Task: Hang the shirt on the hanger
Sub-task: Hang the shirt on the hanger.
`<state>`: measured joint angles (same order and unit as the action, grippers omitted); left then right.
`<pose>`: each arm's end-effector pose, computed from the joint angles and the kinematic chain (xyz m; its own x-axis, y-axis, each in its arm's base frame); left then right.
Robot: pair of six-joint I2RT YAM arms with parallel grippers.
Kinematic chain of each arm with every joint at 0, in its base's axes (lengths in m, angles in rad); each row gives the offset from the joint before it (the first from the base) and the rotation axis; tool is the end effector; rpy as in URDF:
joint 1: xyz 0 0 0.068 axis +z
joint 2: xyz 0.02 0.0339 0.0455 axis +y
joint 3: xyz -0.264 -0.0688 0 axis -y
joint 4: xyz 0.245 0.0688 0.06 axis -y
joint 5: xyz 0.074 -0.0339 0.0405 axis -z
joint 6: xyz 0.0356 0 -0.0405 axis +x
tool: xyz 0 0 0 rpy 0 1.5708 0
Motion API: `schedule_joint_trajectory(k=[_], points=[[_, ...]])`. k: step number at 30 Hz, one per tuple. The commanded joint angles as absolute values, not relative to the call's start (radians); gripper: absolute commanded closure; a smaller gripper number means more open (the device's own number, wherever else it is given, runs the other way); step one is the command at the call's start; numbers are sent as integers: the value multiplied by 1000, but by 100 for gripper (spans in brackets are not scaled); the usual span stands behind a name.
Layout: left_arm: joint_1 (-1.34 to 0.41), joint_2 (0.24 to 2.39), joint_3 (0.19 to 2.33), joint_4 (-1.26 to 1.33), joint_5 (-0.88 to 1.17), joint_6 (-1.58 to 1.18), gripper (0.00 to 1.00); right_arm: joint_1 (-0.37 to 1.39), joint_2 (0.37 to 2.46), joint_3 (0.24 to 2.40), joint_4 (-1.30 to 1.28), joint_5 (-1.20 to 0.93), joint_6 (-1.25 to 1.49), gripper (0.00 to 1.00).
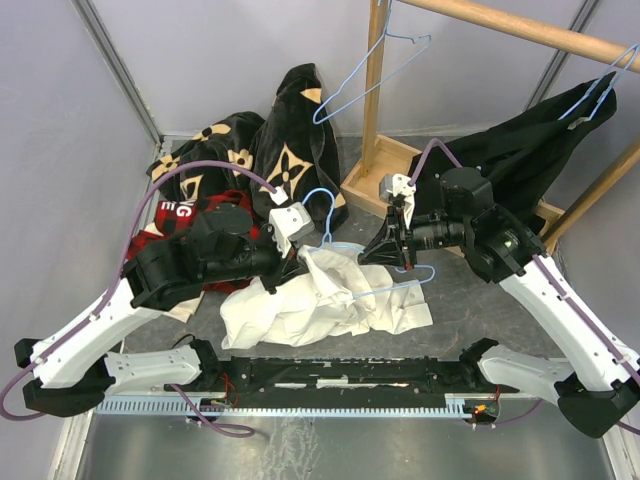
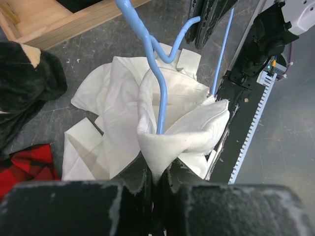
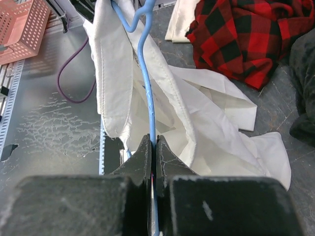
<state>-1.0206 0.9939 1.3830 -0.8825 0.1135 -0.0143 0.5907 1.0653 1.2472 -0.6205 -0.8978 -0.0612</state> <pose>0.0887 -0.1524 0.4314 -0.2605 0.3975 -0.8799 0.8955 0.4402 -0.0662 0.1584 0.1397 0.4070 -0.2949 -0.2436 -0.9240 -0.9550 0.1087 0.2761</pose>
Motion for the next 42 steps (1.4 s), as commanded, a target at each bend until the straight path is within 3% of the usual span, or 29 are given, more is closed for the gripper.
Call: schedule_joint_trajectory(k=[1,18,31,34,36,39,42], points=[[-1033,997,1417,-740,243,-16,95,626,1071,1227,-491,-867,-37,100],[-1032,1013,1440,-717,230,-4,82,729,1093,1240,-501,-849,-70,100],[-1033,1003,1420,-716,241,-1,80,741,1086,1264,-500,-839,-73,100],[-1033,1006,1418,-716,251,-2,83,743,1085,1267,-494,-841,-68,100],[-1032,1005,1416,-718,252,0,95,743,1079,1266,-494,-820,-66,100],[-1033,998,1413,-727,230,0,97,744,1052,1254,-489,-756,-40,99],[-1033,987,1409,-740,189,-5,97,744,998,1234,-473,-649,2,87]])
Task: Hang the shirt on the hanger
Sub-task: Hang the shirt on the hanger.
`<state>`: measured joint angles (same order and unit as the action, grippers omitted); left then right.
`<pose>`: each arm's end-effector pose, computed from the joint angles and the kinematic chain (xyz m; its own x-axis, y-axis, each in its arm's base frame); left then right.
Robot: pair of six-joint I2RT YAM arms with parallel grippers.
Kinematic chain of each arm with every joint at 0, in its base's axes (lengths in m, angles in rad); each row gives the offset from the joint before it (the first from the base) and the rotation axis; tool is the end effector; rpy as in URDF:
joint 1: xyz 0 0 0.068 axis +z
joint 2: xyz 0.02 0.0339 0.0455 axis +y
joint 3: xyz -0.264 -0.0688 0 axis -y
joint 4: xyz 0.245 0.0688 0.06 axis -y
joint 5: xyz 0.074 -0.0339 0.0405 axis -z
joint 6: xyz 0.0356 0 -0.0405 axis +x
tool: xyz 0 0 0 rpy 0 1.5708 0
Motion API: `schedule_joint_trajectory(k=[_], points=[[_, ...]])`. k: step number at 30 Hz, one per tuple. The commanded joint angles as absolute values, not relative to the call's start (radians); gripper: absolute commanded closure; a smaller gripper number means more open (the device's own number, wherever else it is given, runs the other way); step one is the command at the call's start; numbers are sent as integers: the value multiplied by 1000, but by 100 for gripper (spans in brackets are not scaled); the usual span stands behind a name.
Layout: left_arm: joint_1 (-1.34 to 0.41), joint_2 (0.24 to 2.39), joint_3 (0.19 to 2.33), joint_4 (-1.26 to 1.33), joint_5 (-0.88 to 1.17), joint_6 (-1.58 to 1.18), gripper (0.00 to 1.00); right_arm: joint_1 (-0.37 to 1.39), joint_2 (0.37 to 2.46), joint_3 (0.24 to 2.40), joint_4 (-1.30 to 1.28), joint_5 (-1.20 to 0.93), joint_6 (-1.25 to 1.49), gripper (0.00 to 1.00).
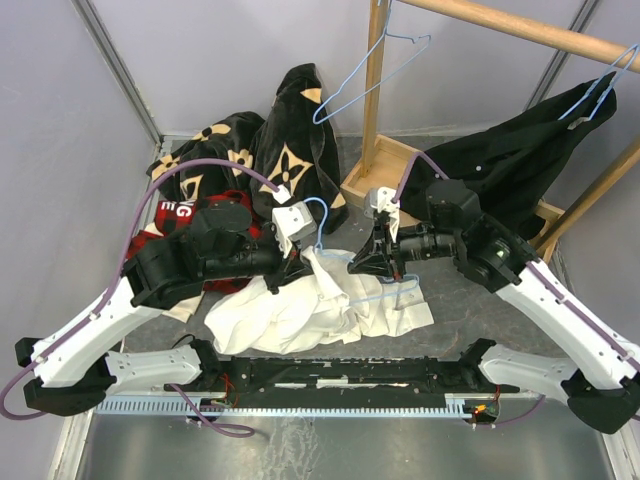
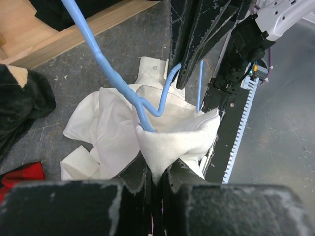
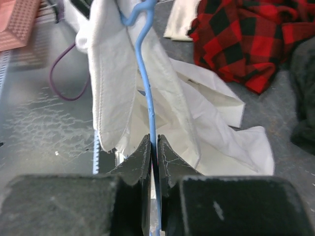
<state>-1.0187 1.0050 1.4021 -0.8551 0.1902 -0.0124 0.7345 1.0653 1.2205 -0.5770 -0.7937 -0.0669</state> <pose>0.0881 -0.1559 0.4383 -0.2434 0.3718 -0.8958 0.9221 0.3753 -0.0947 0.1427 0.1631 0.4011 -0.2395 -0.2794 -0.9298 -0.9709 0.0659 0.2302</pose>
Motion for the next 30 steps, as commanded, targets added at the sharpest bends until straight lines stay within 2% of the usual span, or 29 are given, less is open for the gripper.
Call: schedule_joint_trajectory(k=[1,4,8,11,18,30], points=[[-1033,982,1406,-743,170,-8,97,744,974,1226,-471,-587,20,76],[-1033,970,1403,-757,66,-21,97,743,894,1194,-482,-381,61,55],[-1033,968,1410,-771,-101,-45,97,743,787,1154,-549,-40,140,41],[-1033,971,1410,-766,-192,-56,97,743,737,1148,-629,83,187,38],[-1033,991,1420,-734,-259,-51,97,743,670,1094,-704,180,402,29],[-1031,995,1425,-725,-394,-56,97,744,663,971,-710,242,717,26]])
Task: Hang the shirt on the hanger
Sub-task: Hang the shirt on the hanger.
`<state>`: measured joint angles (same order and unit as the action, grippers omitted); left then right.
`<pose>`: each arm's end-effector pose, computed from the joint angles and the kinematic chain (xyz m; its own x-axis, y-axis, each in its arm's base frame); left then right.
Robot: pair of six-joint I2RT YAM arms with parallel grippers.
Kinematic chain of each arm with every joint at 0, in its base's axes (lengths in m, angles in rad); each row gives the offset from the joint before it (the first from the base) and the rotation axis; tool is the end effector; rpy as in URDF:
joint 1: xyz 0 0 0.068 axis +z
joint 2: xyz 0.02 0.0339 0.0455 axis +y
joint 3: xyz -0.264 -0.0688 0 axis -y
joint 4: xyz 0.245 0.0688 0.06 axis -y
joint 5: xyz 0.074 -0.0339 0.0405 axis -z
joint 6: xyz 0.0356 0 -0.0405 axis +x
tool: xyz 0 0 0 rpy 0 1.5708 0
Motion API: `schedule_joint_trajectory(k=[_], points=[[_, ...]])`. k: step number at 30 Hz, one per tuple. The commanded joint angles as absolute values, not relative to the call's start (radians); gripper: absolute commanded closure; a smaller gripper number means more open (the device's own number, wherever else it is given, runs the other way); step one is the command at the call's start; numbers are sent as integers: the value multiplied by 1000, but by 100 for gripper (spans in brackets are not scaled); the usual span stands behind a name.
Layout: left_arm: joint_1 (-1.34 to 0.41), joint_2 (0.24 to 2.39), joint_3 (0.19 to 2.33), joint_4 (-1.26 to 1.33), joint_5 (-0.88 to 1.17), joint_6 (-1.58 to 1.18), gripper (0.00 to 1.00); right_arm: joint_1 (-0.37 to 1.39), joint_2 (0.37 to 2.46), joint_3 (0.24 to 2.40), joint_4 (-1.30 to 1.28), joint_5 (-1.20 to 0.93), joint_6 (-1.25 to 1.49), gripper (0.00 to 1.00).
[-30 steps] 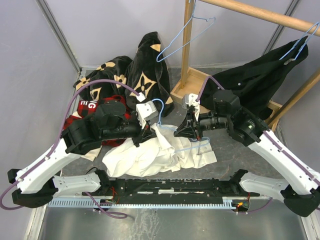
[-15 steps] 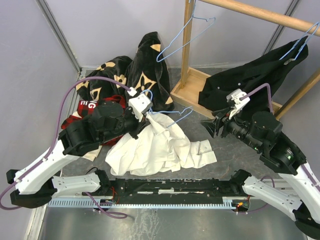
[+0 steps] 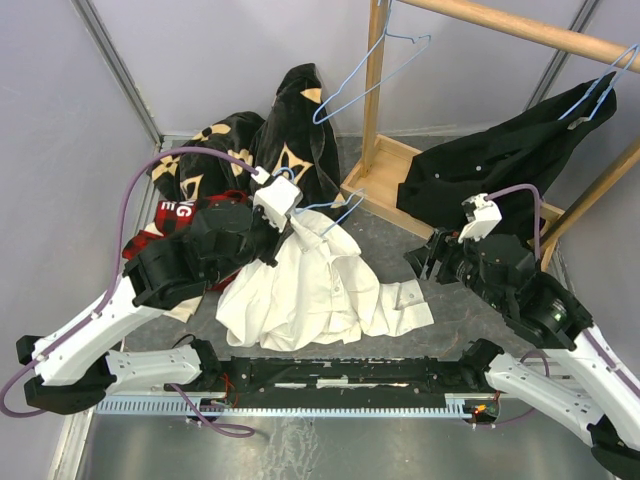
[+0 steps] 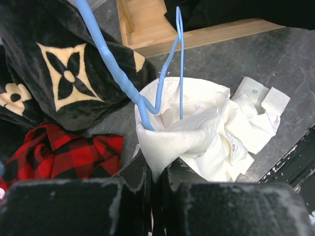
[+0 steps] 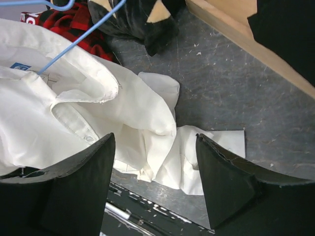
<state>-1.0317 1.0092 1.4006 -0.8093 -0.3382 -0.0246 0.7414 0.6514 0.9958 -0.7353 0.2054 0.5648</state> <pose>0.1032 -0.1495 0.4422 -0.2244 0.3299 -0.9170 0.6486 0.7529 0.1121 0.0942 0.0764 0.3713 -0.5168 0.2373 -0.8226 -0.2906 0.8552 0.4292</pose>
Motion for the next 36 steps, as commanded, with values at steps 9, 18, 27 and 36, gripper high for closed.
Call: schedule_joint_trajectory(k=[9,18,27,36], points=[[-1032,979,1424,-708,-418,-65,97,744,680,819,-531,191,902,22],[-1031,979,1430,-703,-423,-64,97,939,722,703,-319,389,1056,17],[-1031,972,1425,-692,-404,-66,97,1110,716,639,-174,607,1121,16],[-1031,941,1408,-678,-346,-72,97,1115,821,687,-84,718,1135,18]])
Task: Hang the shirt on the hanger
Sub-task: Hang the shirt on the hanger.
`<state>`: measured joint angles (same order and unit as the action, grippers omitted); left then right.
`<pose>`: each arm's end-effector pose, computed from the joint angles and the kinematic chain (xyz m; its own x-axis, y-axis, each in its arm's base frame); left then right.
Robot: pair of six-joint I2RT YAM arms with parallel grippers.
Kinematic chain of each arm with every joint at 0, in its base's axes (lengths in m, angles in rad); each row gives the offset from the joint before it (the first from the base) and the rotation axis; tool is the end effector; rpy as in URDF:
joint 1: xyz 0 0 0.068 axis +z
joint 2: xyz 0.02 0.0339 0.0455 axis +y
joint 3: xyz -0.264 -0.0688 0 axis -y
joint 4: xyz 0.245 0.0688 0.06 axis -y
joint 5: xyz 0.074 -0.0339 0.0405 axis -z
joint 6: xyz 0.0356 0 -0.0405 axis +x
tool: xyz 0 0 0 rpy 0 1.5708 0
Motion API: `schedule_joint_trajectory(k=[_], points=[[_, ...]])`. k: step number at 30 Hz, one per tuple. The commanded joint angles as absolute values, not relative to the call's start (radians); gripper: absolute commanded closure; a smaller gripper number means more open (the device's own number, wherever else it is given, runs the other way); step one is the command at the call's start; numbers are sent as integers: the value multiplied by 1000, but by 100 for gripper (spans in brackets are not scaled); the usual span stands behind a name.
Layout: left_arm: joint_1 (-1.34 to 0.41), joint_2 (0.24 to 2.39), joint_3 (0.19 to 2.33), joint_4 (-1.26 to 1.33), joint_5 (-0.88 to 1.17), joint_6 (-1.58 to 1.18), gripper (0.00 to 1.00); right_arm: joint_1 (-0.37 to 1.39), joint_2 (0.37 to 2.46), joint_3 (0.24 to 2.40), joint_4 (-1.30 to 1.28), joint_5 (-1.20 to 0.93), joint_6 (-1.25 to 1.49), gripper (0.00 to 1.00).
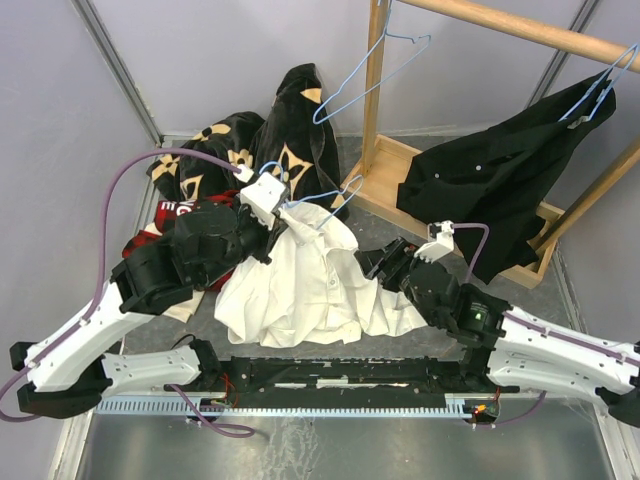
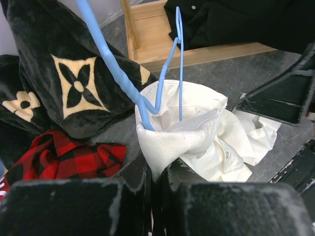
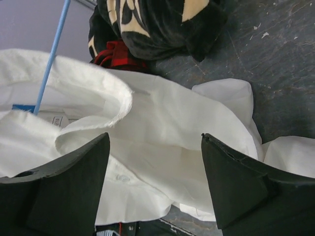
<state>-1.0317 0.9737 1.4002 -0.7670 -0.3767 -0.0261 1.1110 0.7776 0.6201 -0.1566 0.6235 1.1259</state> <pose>0.0989 -0.1398 0.4520 -0.1876 0.2663 -0.9455 0.6153 0.7821 0.0982 0.0990 0.1531 0.2878 -0.4933 0.6552 -0.5721 -0.0833 0.6191 0.7809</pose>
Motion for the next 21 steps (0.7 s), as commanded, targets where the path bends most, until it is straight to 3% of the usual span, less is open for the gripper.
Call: schedule_joint_trajectory(k=[1,12,18,21], points=[[-1032,939,1408,-680,-342,-72,97,1114,836,700,-78,719,1128,18],[-1031,925,1399,-689,-307,-84,97,1048,895,760,-44,665,1130,21],[-1031,921,1401,-689,-285,-87,97,963,1031,833,-27,410,1162,21],[-1032,915,1397,-691,-289,-88,97,949,1092,832,42,320,1188,27]])
